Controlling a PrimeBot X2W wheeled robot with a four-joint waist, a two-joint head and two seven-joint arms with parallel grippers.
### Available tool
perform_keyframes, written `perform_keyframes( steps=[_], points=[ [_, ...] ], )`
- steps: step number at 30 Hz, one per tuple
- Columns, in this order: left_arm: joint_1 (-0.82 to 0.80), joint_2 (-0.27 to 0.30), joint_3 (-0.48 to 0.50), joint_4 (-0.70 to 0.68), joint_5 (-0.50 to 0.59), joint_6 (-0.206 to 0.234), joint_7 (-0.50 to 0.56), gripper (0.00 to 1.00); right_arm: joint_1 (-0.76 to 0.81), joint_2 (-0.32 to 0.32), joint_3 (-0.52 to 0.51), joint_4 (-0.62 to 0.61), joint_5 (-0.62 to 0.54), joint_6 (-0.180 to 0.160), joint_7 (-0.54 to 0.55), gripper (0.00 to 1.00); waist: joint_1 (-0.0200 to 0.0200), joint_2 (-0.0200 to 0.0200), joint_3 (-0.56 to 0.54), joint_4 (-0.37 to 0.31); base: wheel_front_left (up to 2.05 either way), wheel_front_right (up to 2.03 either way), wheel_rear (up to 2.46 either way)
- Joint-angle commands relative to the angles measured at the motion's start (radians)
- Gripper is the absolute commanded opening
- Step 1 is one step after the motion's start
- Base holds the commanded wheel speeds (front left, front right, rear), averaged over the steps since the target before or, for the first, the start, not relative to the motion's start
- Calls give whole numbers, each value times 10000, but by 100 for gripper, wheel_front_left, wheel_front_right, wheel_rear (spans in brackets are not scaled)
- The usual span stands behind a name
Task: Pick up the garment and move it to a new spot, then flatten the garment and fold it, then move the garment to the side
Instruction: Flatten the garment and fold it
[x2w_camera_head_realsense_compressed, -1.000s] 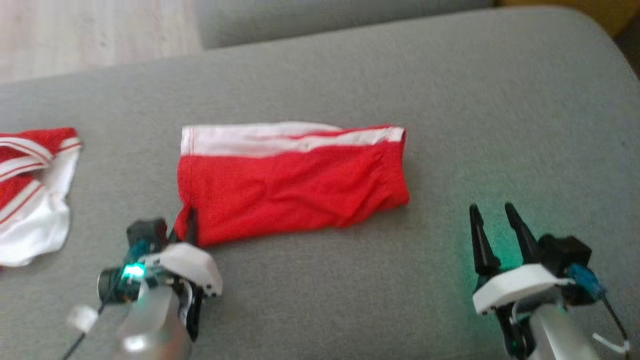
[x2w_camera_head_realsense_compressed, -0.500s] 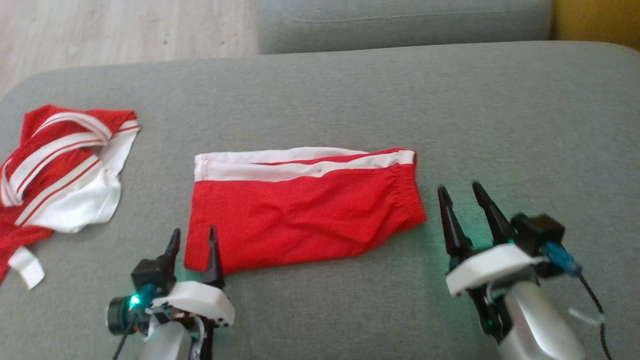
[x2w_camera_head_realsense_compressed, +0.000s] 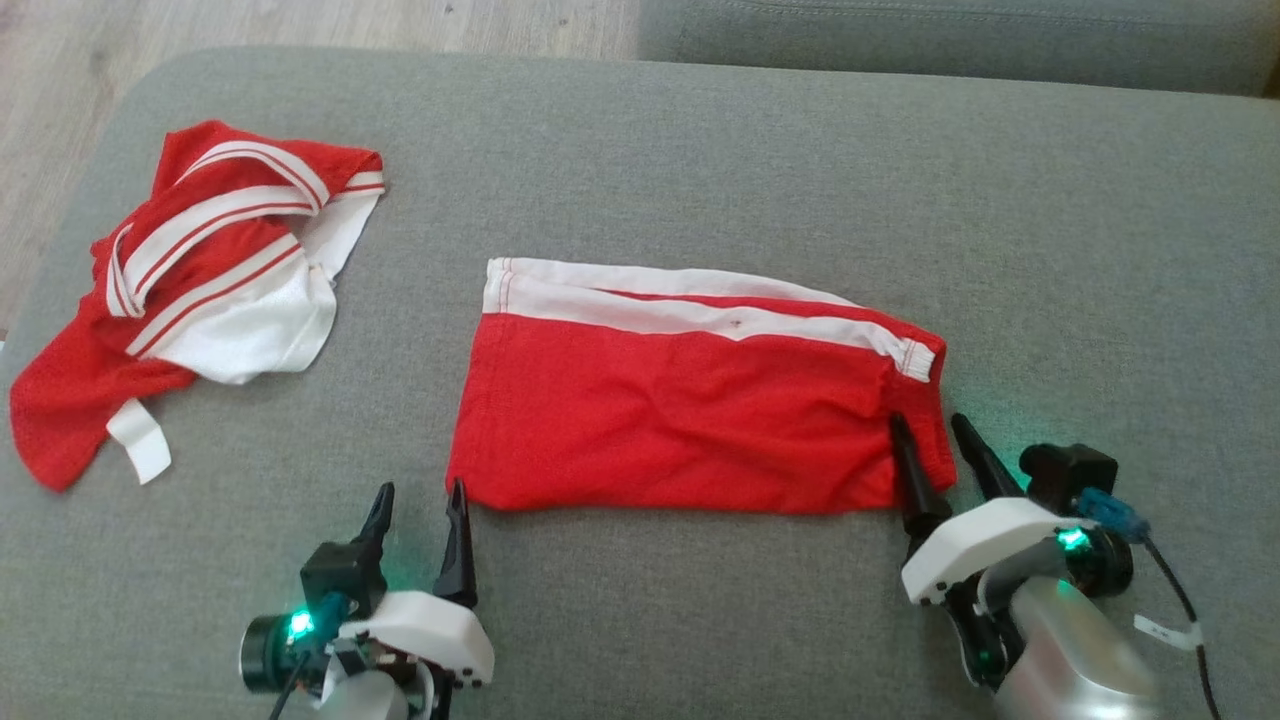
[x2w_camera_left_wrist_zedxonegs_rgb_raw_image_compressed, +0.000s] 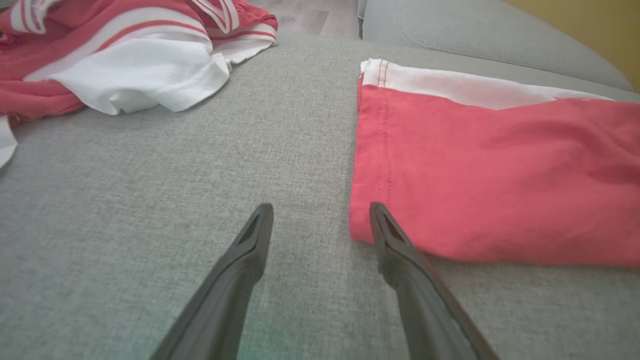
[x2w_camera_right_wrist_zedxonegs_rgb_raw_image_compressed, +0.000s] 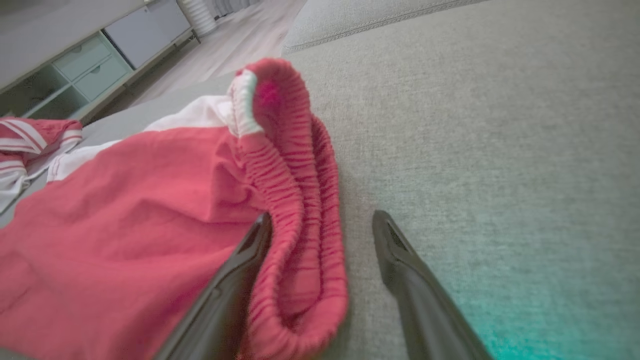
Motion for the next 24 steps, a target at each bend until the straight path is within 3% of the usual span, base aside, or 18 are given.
perform_keyframes(
  steps=[1, 2, 8, 18, 21, 24],
  points=[
    [-72, 144, 206, -286, 2, 38, -123, 100, 61, 94, 326, 215, 342, -9, 43, 37, 0, 0, -32, -22, 0, 0, 0],
    [-34, 144, 208, -284, 6, 35, -123, 100, 124, 94, 432, 238, 586, -9, 43, 0, 0, 0, -54, -44, 0, 0, 0],
    [179, 143, 218, -292, 62, -9, -124, 100, 273, 56, 451, 252, 1470, -9, 43, 0, 0, 0, -303, -297, 0, 0, 0],
    [510, 143, 13, -287, 82, -150, -124, 100, 84, -1116, -1485, -445, 1737, -9, 43, 0, 0, 0, -772, -708, 0, 0, 0],
    [658, 143, -174, -294, -128, -184, -124, 100, -29, -992, -1633, -576, 1819, -9, 43, 0, 0, 0, -870, -747, 0, 0, 0],
    [800, 143, -366, -291, -349, -159, -124, 100, -112, -534, -908, -959, 2118, -9, 207, 0, 0, 0, -908, -696, 0, 0, 0]
  ],
)
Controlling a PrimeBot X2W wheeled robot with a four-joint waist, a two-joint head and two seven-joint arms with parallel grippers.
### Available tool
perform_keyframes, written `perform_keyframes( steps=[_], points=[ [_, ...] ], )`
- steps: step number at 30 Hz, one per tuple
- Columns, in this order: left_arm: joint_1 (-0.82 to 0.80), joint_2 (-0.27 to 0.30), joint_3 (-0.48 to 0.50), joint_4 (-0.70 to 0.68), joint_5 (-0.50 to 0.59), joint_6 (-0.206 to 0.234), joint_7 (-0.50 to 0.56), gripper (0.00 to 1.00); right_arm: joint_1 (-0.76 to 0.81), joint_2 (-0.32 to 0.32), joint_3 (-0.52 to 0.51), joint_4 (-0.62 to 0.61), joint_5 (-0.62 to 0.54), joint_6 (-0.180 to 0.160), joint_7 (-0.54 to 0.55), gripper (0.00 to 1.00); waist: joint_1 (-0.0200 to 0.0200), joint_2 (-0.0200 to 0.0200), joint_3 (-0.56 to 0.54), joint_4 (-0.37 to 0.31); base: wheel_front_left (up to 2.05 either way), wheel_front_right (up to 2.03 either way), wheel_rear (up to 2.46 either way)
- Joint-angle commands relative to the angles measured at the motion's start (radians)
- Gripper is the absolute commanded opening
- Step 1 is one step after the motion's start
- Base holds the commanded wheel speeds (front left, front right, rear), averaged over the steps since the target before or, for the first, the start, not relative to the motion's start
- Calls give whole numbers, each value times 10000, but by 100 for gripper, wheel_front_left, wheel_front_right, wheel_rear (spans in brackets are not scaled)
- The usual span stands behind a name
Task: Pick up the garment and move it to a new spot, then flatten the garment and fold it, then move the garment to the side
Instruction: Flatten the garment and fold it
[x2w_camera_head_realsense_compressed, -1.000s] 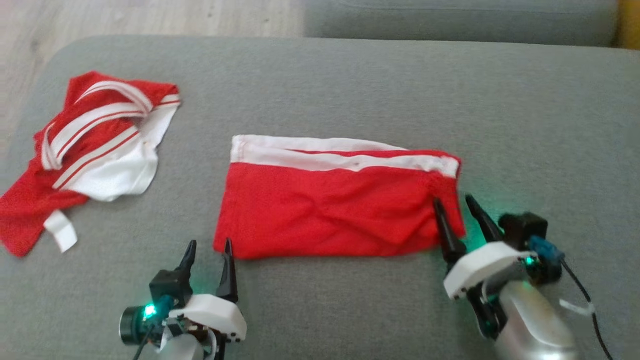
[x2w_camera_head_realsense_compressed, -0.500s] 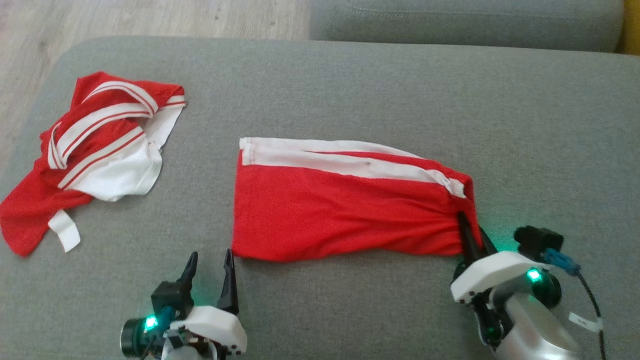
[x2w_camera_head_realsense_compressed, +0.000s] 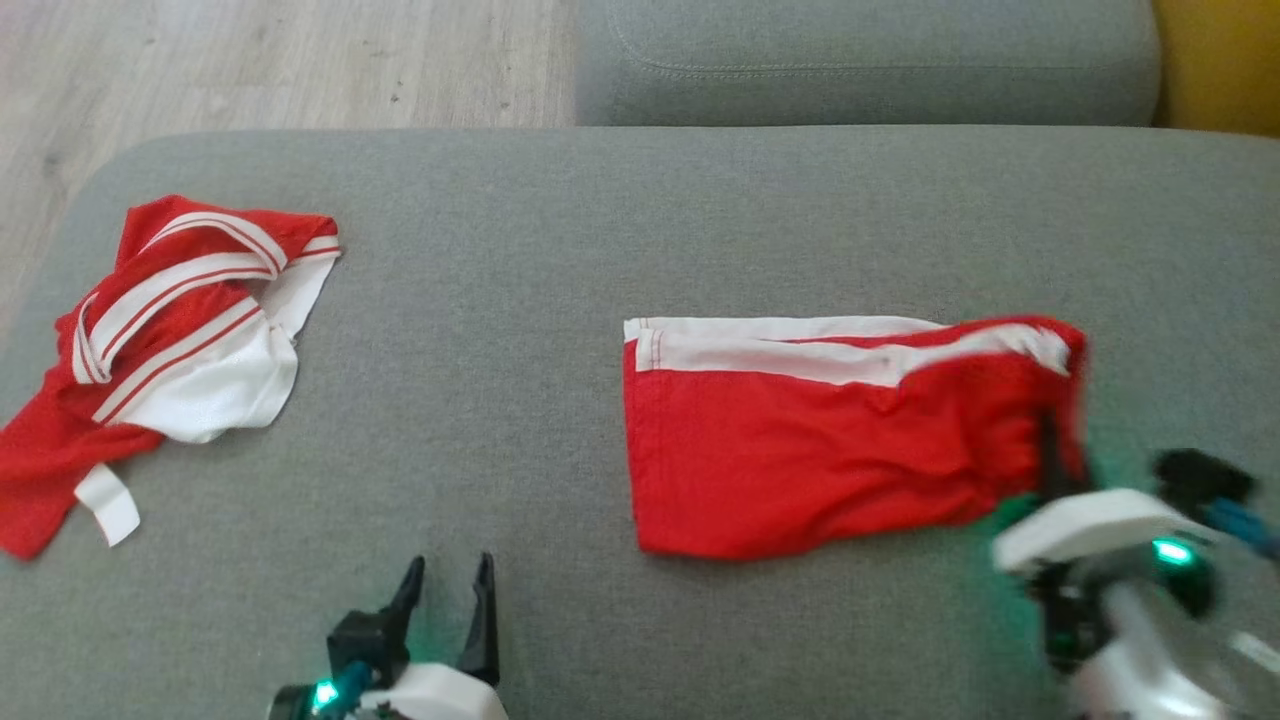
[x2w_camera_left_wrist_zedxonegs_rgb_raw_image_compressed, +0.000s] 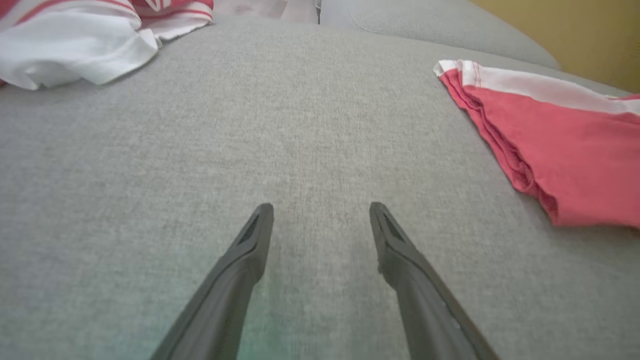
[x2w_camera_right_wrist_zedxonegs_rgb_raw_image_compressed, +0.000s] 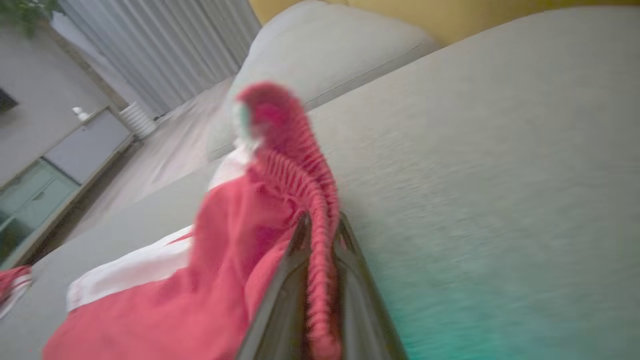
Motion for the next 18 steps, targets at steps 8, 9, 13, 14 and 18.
perform_keyframes(
  steps=[8, 9, 13, 14, 18],
  points=[
    [-221, 128, -94, -106, -138, 126, -124, 100, -293, 773, 2860, -1970, 1303, -7, 644, 0, 1, 0, -56, 688, 0, 0, 0],
    [-231, 128, -100, -86, -125, 135, -124, 100, -305, 794, 3130, -2061, 1414, -7, 665, 0, 1, 0, -68, 823, 0, 0, 0],
    [-232, 128, -124, 34, -34, 99, -124, 100, -555, 825, 3905, -1927, 1556, -7, 506, 0, 1, 0, -96, 1408, 0, 0, 0],
    [-225, 128, -130, 66, -8, 86, -124, 100, -631, 827, 4095, -1822, 1602, -7, 458, 0, 1, 0, -113, 1543, 0, 0, 0],
    [-210, 128, -54, 149, 160, 52, -124, 100, -940, 830, 4747, -1367, 1732, -7, 205, 100, 1, 0, -133, 1889, 0, 0, 0]
  ],
)
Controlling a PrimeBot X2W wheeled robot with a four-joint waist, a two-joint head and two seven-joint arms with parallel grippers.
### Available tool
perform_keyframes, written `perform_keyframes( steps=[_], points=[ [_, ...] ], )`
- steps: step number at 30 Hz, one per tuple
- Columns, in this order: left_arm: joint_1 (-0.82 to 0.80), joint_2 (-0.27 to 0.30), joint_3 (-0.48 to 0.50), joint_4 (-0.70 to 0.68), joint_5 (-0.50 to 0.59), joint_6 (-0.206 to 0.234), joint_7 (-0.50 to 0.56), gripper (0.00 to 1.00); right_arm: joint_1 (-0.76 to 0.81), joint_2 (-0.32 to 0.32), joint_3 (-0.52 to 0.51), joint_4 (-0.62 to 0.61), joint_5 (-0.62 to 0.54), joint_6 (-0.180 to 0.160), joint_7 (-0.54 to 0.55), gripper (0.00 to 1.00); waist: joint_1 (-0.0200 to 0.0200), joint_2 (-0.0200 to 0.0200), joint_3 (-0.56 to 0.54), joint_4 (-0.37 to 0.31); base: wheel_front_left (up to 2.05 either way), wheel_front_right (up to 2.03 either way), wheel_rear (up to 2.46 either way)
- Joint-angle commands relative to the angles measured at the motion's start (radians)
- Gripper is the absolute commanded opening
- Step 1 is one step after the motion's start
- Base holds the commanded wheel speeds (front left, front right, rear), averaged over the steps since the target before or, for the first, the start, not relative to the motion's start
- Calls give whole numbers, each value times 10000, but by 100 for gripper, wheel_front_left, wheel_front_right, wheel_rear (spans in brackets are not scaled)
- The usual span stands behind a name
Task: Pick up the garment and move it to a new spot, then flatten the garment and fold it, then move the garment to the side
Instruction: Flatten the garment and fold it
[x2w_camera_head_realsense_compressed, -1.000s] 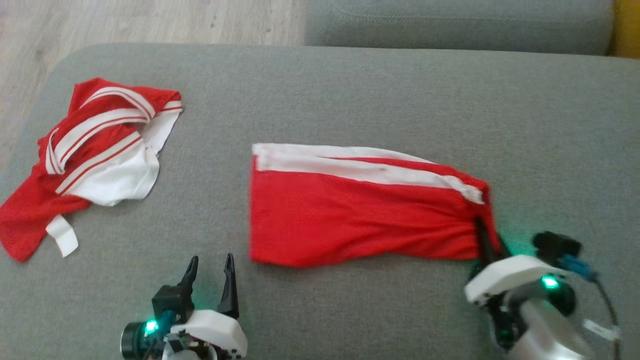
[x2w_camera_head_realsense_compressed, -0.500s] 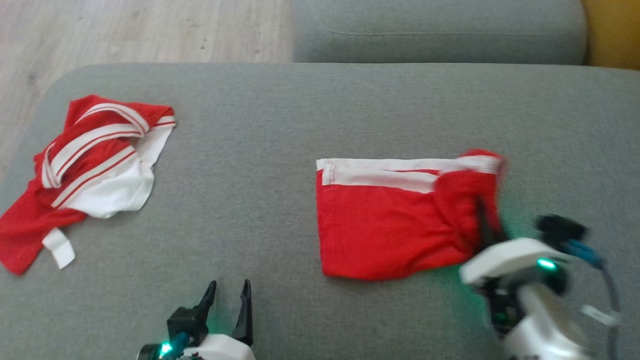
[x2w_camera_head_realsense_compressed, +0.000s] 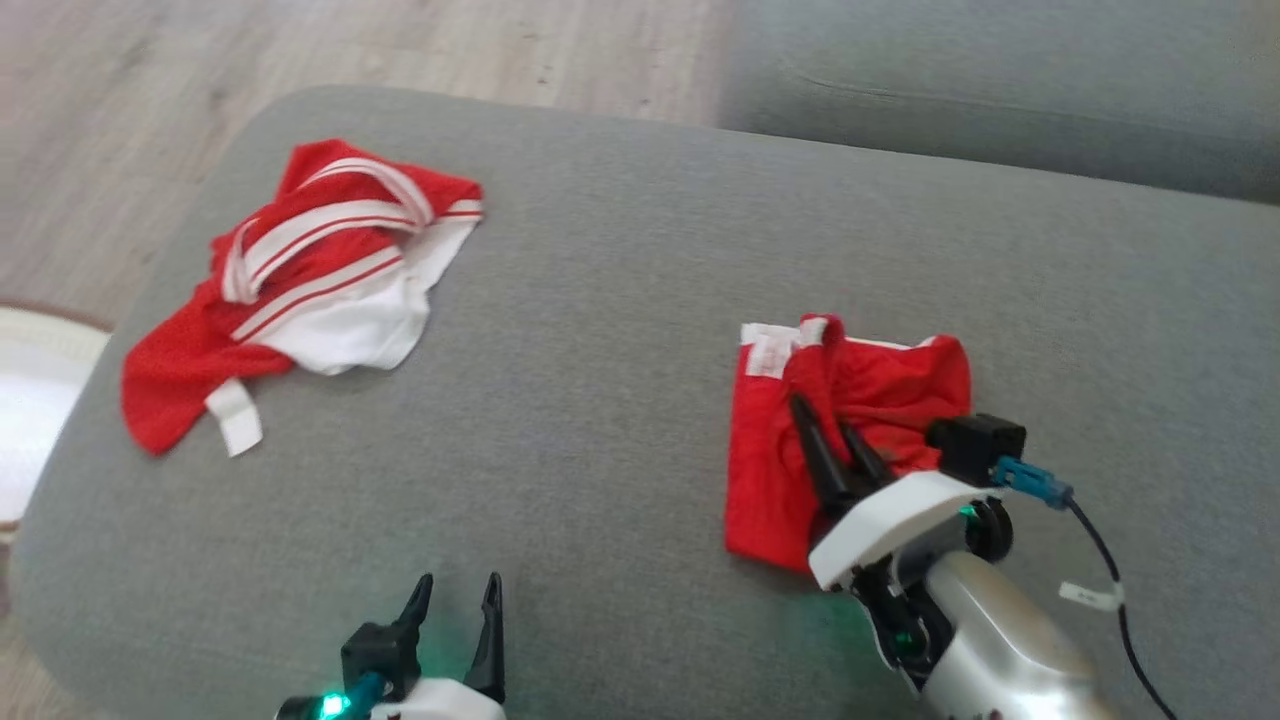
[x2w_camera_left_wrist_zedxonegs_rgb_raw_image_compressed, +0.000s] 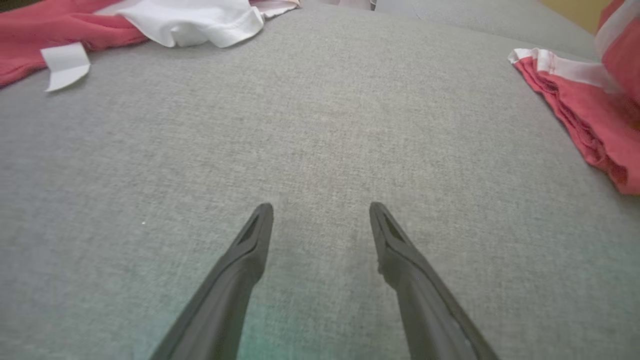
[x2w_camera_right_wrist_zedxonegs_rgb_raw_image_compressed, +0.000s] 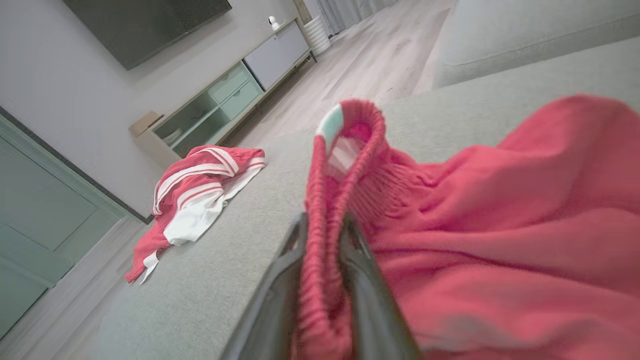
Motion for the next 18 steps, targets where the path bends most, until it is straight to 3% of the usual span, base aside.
perform_keyframes(
  steps=[1, 7, 15, 18],
  points=[
    [-258, 89, 335, -167, 123, -35, -124, 100, -512, 150, 330, -135, 109, -7, -236, 100, 0, 0, -32, 200, 0, 0, 0],
    [-129, 100, 779, -332, 333, -50, -124, 100, -790, 151, 183, 384, -999, -7, -499, 100, 0, 0, -95, -222, 0, 0, 0],
    [-50, 96, 1261, -1828, 1155, 60, -124, 100, 620, 76, -3506, -1376, -4653, -7, -512, 100, 0, 0, -276, -1314, 0, 0, 0],
    [144, 95, 1443, -2473, 1569, 105, -124, 100, 1332, 116, -4439, -2054, -5584, -7, -513, 100, 0, 0, -387, -1643, 0, 0, 0]
  ],
)
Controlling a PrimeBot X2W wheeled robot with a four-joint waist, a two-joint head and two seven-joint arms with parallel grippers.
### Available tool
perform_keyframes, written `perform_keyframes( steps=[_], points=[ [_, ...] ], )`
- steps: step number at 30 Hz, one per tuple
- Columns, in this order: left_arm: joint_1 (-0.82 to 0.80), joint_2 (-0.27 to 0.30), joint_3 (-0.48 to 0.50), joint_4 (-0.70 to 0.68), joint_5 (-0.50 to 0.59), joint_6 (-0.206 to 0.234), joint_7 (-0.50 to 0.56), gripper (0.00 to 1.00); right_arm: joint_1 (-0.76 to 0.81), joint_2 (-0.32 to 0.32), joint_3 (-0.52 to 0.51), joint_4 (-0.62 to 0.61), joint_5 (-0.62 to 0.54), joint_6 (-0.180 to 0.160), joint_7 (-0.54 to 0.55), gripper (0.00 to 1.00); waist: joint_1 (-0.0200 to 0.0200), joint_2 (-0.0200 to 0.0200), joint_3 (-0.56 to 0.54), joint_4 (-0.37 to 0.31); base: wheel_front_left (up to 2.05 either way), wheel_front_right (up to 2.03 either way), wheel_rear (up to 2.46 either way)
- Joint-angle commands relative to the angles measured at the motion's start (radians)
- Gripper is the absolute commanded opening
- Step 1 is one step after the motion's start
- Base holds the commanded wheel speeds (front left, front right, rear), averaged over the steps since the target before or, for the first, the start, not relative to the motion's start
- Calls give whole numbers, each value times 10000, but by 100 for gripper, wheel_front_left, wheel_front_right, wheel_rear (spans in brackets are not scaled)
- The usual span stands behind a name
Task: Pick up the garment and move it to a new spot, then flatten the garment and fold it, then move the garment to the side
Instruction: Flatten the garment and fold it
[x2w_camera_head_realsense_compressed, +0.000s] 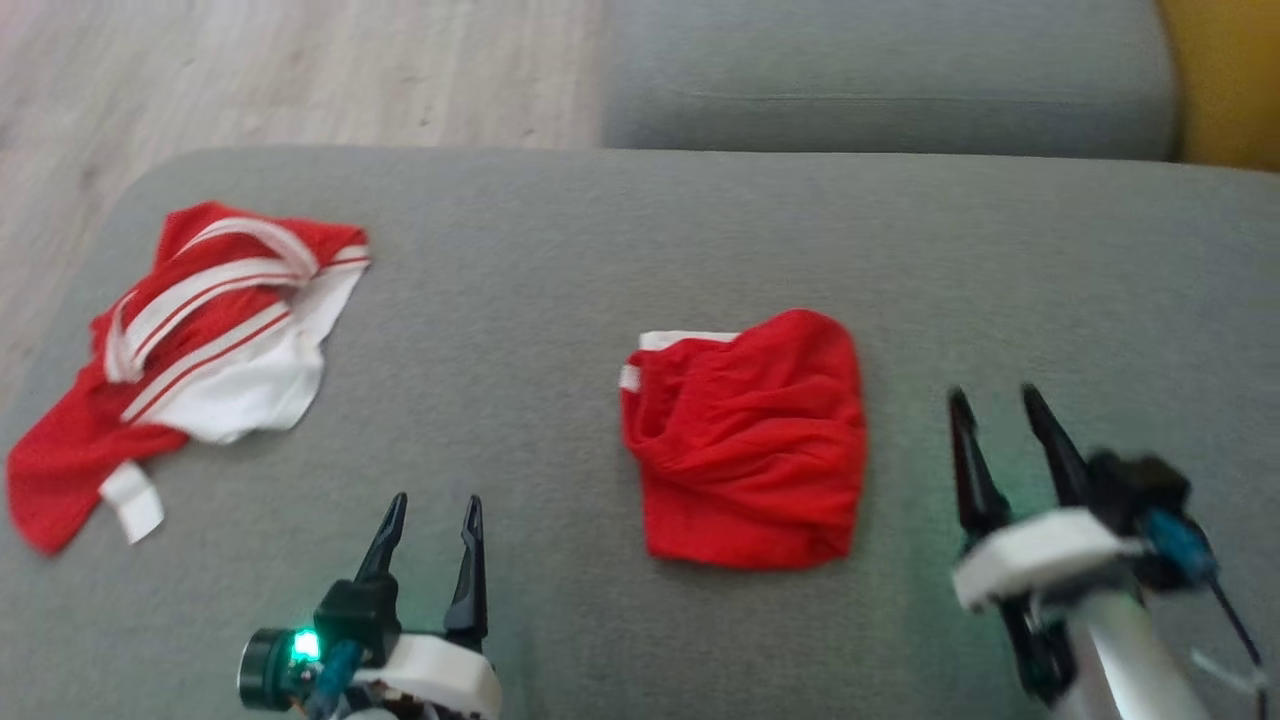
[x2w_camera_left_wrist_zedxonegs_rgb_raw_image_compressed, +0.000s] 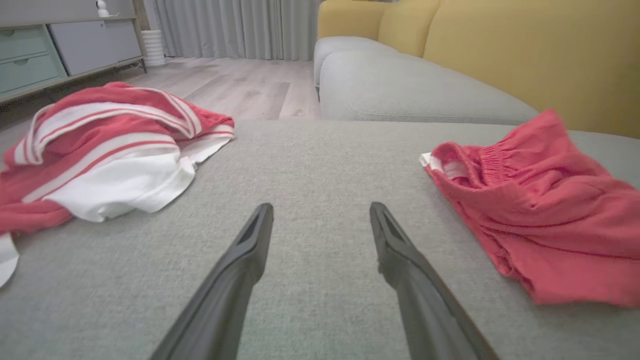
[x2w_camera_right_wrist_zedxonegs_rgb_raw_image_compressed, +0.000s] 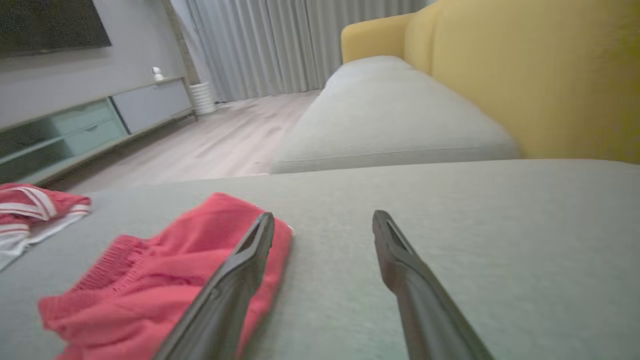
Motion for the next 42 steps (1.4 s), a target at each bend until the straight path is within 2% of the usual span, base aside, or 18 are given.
perform_keyframes(
  steps=[1, 4, 7, 15, 18, 21, 25, 29, 38, 39, 40, 42],
  points=[
    [71, 67, 442, -532, 231, 79, -122, 100, 86, 98, -48, -602, -410, -7, -109, 100, 0, 0, -165, -359, 0, 0, 0],
    [371, 66, 595, -951, 566, 141, -122, 100, 696, 117, -462, -1027, -879, -7, -109, 100, 0, 0, -242, -532, 0, 0, 0],
    [753, 64, 697, -1167, 731, 213, -122, 100, 1191, 121, -608, -1073, -802, -7, -109, 100, 0, 0, -295, -610, 0, 0, 0],
    [1133, 62, 798, -1355, 658, 273, -122, 100, 1396, 124, -411, -1095, -548, -7, -110, 100, 0, 0, -356, -726, 0, 0, 0],
    [1044, 62, 720, -1310, 660, 235, -122, 100, 1291, 124, -71, -1069, -532, -7, -110, 100, 0, 0, -340, -663, 0, 0, 0],
    [973, 62, 582, -1261, 654, 188, -122, 100, 1197, 124, 698, -822, -380, -7, -110, 100, 0, 0, -308, -523, 0, 0, 0],
    [1028, 61, 421, -1164, 536, 170, -122, 100, 997, 125, 1663, -186, -5, -7, -110, 100, 0, 0, -260, -249, 0, 0, 0],
    [1077, 61, 323, -1055, 552, 78, -122, 100, 680, 125, 2192, 586, 331, -7, -110, 100, 0, 0, -191, 149, 0, 0, 0],
    [1001, 61, 329, -1048, 611, 26, -122, 100, 236, 125, 2073, 1292, 304, -7, -110, 100, 0, 0, -22, 493, 0, 0, 0],
    [998, 61, 316, -1069, 605, 24, -122, 100, 242, 125, 2080, 1334, 321, -7, -110, 93, 0, 0, -14, 504, 0, 0, 0],
    [1001, 61, 306, -1090, 598, 21, -122, 100, 268, 125, 2093, 1375, 374, -7, -110, 82, 0, 0, -12, 510, 0, 0, 0],
    [1020, 61, 285, -1121, 579, 15, -122, 100, 323, 125, 2145, 1424, 440, -7, -110, 40, 0, 0, -13, 502, 0, 0, 0]
  ],
)
